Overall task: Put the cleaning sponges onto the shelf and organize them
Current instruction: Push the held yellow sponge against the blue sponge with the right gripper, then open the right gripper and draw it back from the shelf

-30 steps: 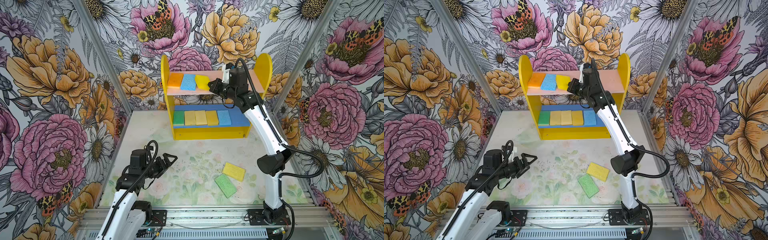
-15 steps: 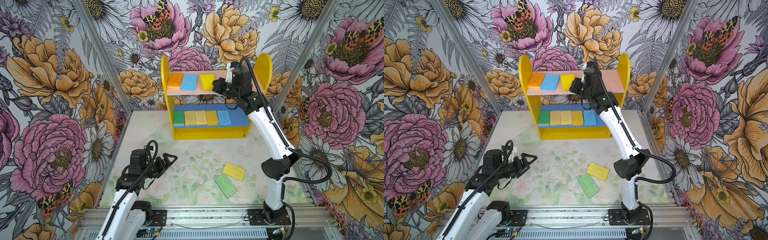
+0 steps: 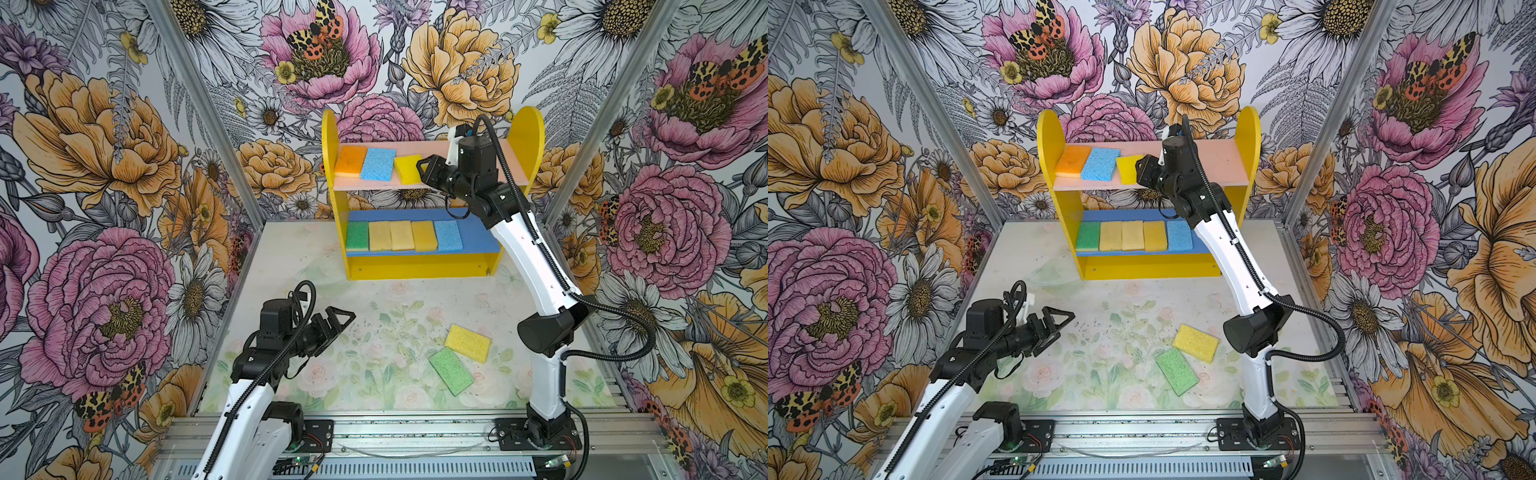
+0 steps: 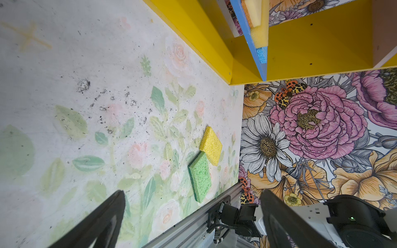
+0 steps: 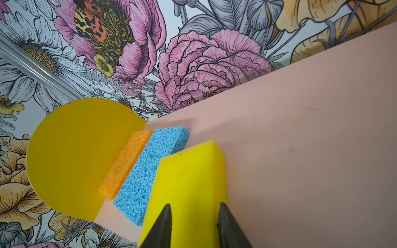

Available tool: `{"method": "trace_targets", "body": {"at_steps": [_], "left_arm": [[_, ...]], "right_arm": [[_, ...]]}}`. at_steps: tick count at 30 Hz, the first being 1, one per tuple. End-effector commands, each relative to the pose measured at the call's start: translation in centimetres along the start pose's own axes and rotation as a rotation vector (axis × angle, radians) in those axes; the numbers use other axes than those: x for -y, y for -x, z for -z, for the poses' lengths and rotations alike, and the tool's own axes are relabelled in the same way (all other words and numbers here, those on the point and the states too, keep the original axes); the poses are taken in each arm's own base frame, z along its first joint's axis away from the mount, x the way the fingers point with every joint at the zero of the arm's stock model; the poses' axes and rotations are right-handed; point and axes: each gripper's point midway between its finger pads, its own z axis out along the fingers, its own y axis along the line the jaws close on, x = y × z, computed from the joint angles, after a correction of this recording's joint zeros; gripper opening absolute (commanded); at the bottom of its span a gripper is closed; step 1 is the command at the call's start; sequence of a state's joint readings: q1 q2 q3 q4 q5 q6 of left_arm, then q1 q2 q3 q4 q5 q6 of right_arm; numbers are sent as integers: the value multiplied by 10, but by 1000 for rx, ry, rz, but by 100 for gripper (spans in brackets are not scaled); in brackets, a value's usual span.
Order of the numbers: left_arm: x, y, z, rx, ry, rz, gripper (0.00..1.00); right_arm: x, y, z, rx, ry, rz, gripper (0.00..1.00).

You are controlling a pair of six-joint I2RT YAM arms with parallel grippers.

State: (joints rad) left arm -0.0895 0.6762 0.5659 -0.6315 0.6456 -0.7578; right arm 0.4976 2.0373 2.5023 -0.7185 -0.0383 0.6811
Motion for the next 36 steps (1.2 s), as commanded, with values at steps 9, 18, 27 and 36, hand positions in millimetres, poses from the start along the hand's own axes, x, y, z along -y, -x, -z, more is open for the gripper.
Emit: {"method": "trace_targets", "body": {"at_steps": [9,18,27,36], "left_arm": [[4,1,1,2,-32,-31,99],[7,1,3,8,-43,-38,99],[11,2,5,13,-54,-44,99],[21,2,16,37,-101,-68,99]], "right_arm": [[-19,-4,7,5,28,-1,42],[-22,0,19,24,12,20,48],[-20,9,49,54,-19,63,61],[-33,8,98,42,38,73,64]]}}
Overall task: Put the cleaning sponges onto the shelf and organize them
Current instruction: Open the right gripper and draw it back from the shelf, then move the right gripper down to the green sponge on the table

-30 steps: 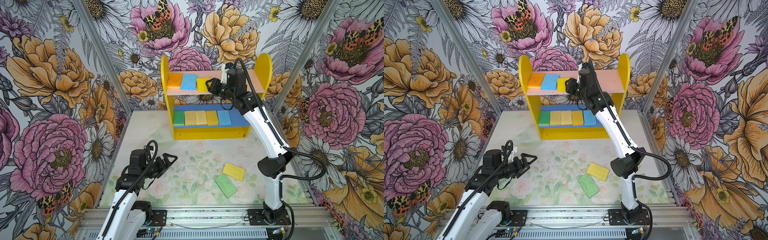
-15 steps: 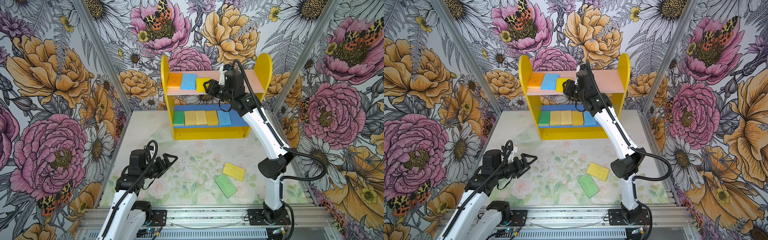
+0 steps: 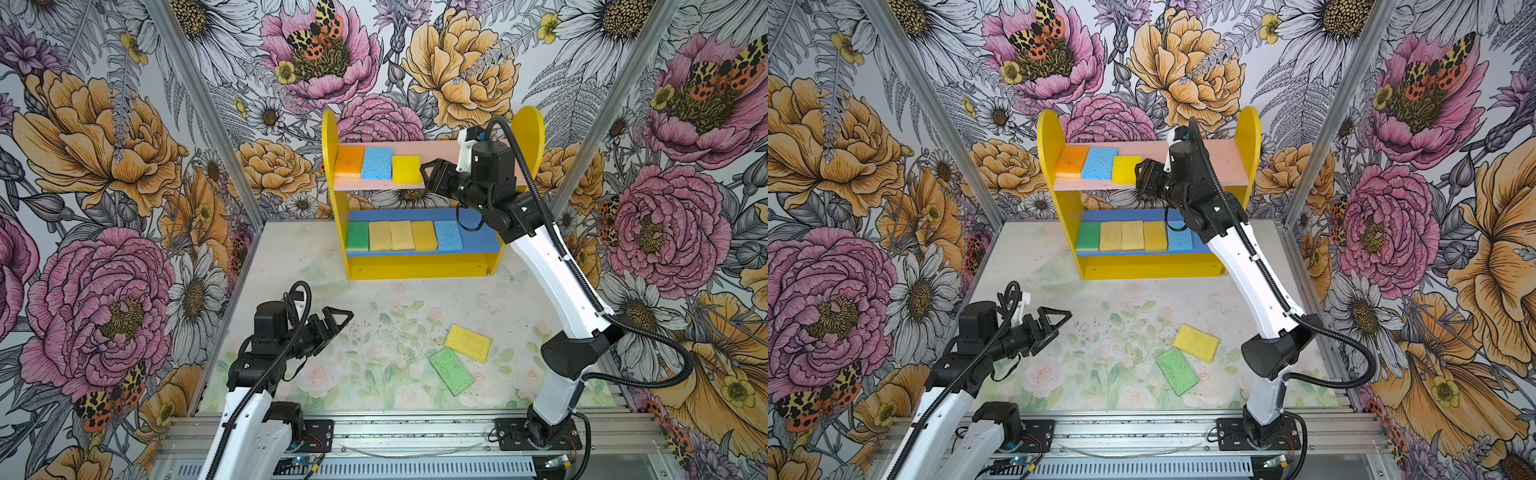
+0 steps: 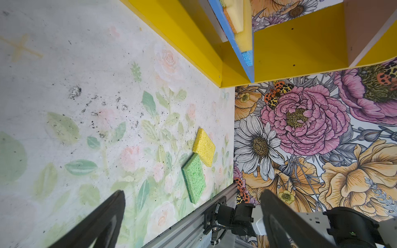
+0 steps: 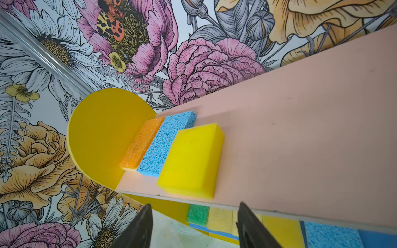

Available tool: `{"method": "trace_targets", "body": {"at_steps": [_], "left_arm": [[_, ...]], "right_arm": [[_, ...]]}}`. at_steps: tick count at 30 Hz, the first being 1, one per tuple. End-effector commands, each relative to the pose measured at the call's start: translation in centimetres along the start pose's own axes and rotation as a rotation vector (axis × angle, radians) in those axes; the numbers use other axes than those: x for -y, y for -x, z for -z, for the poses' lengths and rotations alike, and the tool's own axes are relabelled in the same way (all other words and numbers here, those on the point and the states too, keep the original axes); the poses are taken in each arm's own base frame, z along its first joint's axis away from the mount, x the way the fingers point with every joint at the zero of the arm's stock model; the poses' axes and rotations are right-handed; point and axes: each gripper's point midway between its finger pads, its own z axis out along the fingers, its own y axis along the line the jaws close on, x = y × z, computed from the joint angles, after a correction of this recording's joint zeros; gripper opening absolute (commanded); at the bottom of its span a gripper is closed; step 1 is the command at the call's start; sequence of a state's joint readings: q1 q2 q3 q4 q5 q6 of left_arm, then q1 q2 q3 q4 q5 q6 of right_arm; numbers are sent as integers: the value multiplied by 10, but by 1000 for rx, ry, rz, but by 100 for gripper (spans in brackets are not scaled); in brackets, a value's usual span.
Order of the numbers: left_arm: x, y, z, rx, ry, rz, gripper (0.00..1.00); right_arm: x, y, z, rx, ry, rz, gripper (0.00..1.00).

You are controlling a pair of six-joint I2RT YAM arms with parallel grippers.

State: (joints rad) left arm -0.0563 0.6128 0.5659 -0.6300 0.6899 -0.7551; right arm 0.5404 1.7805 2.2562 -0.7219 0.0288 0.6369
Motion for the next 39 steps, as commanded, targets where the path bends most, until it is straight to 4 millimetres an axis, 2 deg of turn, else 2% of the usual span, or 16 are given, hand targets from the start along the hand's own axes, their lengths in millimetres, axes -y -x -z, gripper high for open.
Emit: {"method": "trace_targets", "body": {"at_steps": [1,5,10,16,19,24,29,32,34,39], "left_arm": [[10,2,4,8,-44,-44,99],[12,0,5,5,-54,-49,99],[14,-2,4,-11,-63,-49,99],[19,-6,0,-14,-47,-75,99],[24,-15,-7,-35,-33,-103,99],[23,-39,-29,-69,-14,-135,99],[19,-59,-56,-119,-47,-90,99],[22,-68,-65,-138,-35,-103,99],[24,-75,-68,-152,-22,-116,99],[21,-96,-81,-182,-2,-107,99]], "right_arm": [[-17,6,33,17,60,17,64],[-14,-10,57,-25,79,16,64],[6,-48,82,-105,65,3,65],[36,-124,105,-268,46,-72,65],[53,-167,116,-357,29,-104,65],[94,-241,135,-500,-56,-151,66],[144,-321,141,-696,-201,-164,67],[167,-353,140,-799,-278,-124,69],[174,-368,140,-860,-305,-102,69],[168,-403,143,-998,-280,-61,69]]}}
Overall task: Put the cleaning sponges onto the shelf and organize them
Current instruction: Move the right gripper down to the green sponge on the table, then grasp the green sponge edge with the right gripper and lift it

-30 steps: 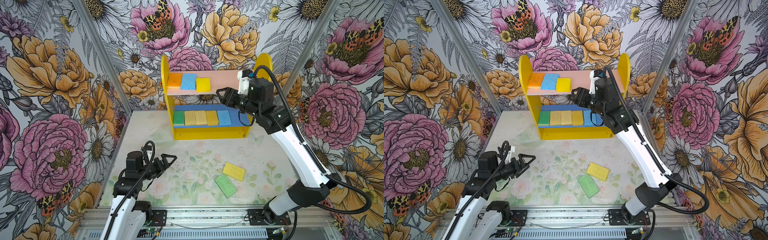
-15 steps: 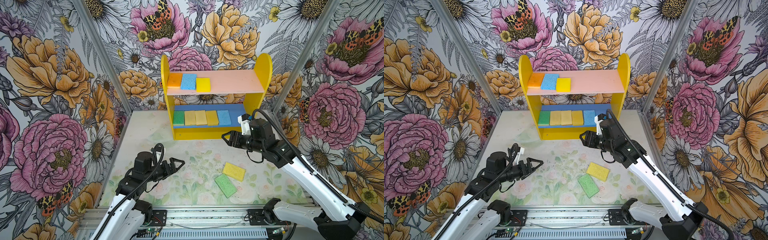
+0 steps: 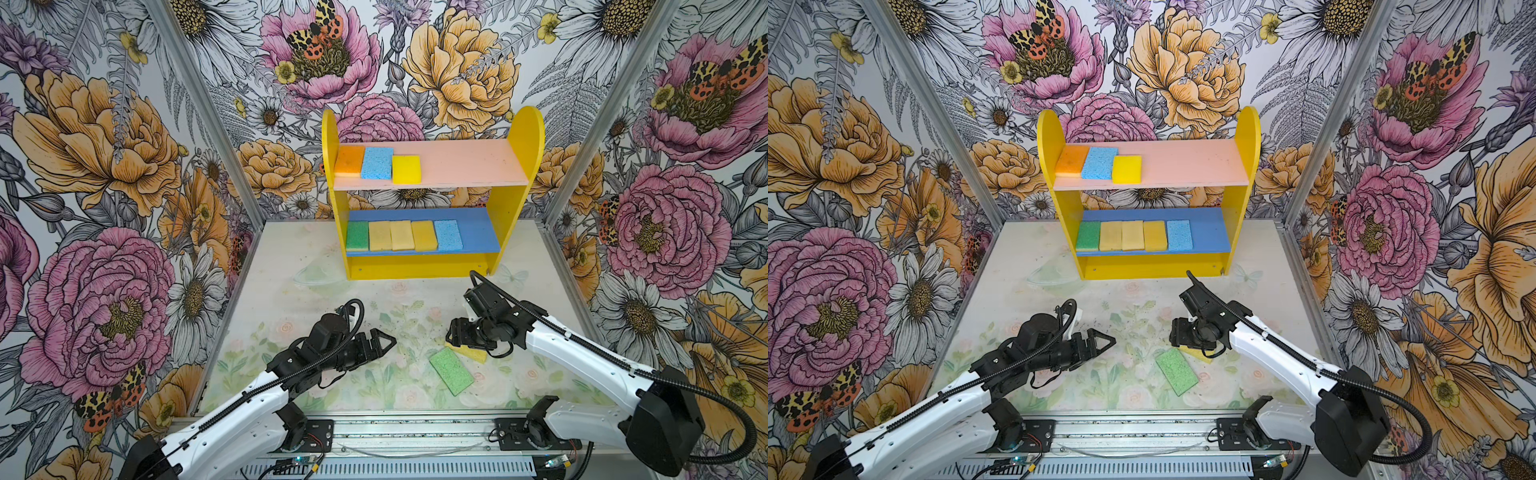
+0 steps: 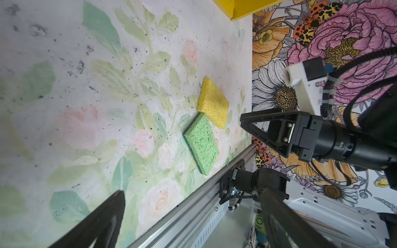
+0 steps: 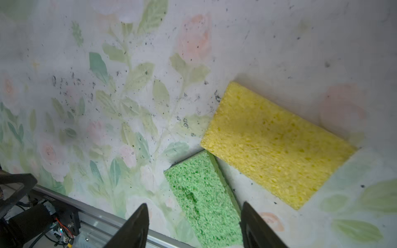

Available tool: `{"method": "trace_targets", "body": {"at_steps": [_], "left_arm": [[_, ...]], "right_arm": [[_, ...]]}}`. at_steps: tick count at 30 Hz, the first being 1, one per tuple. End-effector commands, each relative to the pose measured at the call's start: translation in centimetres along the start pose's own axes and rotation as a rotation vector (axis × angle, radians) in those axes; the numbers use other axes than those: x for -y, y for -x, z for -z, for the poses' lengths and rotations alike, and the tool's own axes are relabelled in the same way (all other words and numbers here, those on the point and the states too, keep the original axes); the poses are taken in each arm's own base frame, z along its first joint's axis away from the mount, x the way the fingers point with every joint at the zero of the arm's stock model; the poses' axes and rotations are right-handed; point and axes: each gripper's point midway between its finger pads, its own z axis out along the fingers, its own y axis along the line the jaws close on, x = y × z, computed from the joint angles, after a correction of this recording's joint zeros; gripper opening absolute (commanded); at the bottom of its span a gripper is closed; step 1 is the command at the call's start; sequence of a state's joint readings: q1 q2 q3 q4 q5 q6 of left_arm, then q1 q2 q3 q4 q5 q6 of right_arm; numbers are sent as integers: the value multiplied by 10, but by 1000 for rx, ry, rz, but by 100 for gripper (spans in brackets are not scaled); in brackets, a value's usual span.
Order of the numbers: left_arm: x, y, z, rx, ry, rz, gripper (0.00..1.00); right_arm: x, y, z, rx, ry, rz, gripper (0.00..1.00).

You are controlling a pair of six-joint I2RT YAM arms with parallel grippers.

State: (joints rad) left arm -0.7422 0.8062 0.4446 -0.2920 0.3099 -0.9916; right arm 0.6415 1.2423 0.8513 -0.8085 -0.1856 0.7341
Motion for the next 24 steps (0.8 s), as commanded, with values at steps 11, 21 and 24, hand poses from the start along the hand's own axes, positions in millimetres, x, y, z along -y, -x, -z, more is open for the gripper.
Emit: {"method": "trace_targets", "body": {"at_steps": [11,21,24], "left_arm": [[8,-4,-26,29,-28,25,99],[5,-4,-19,43,-12,25,99],[1,-3,-14,58,-9,34,99]], "right_arm": [[15,-60,-32,-183,-48,98,65],[37,-70,-50,-240,-142,109,59],[42,-71,-52,-246,-161,114,56]]}}
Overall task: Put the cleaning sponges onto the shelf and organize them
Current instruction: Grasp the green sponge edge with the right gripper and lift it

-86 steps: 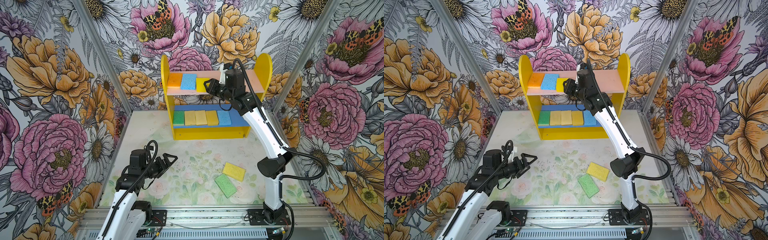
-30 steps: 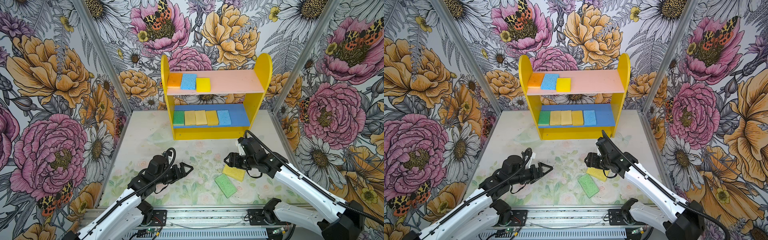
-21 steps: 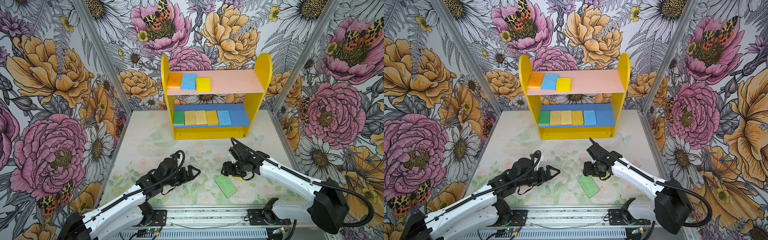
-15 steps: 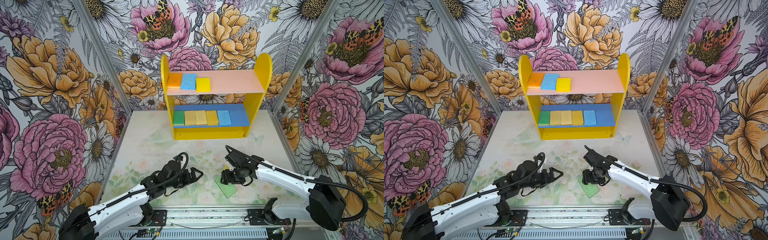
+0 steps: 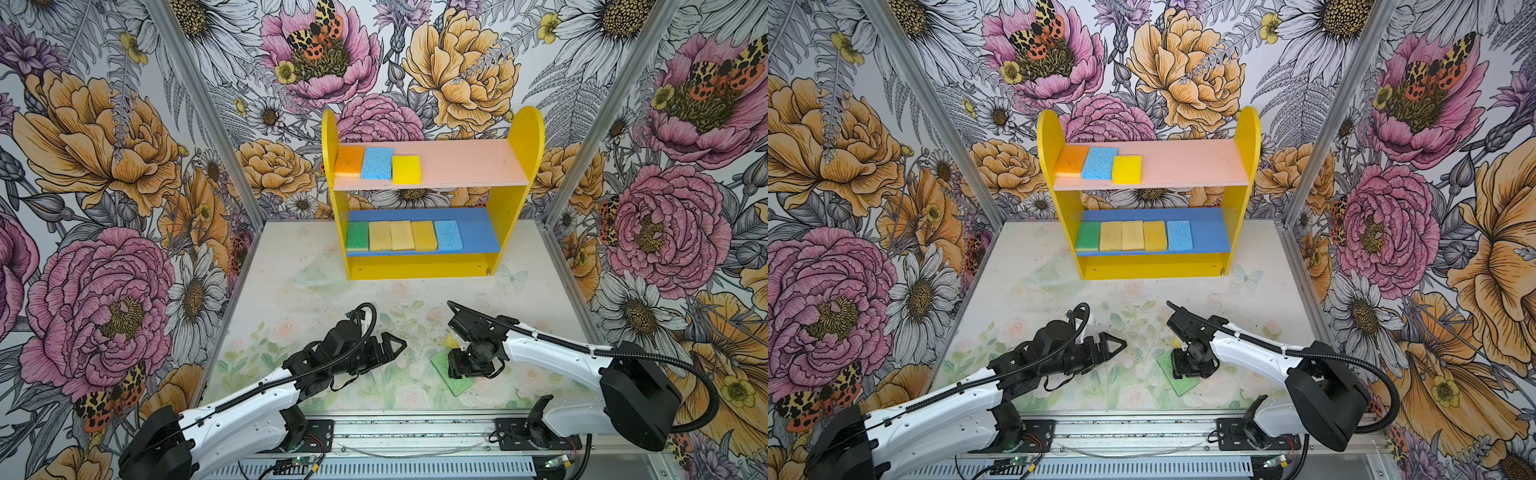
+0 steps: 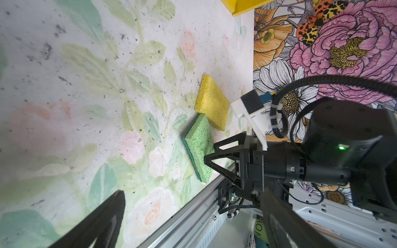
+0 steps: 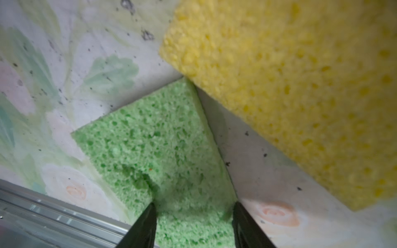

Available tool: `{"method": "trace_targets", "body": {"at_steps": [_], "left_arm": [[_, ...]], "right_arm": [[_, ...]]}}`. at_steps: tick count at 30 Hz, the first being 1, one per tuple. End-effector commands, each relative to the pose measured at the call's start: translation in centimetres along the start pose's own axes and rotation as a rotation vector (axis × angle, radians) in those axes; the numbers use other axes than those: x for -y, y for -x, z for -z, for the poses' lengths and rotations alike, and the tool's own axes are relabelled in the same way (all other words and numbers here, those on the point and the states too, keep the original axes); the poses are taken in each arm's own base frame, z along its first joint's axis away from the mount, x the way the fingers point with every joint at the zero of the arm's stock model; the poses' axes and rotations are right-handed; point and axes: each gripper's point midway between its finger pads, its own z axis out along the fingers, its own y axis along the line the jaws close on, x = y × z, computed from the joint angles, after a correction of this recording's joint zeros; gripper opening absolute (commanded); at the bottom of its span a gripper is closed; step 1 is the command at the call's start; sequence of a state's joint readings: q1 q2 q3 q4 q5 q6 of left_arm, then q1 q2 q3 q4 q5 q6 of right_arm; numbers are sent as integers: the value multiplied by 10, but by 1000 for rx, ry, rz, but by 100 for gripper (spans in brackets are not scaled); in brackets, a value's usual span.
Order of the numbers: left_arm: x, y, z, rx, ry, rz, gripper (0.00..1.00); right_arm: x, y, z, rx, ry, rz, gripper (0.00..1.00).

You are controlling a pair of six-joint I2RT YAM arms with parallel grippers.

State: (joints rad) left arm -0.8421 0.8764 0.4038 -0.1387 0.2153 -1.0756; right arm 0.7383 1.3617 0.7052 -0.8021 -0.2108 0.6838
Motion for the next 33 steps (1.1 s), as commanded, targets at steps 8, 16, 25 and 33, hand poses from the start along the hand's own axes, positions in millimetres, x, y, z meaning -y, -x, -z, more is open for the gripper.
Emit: {"method": "trace_targets", "body": {"at_steps": [8,16,25,33], "left_arm": [[-9,8,12,56,5,32,99],[-7,3,5,45,-8,35,99],[-4,-23,-34,-23,-40,50,99],[2,-29,-45,-56,-20,22,99]], "right_arm": [[9,-1,-8,8,-33,3,42],[-6,13,14,116,23,-16,6],[-23,21,40,192,109,-3,15],[3,20,23,161,-8,23,56]]}}
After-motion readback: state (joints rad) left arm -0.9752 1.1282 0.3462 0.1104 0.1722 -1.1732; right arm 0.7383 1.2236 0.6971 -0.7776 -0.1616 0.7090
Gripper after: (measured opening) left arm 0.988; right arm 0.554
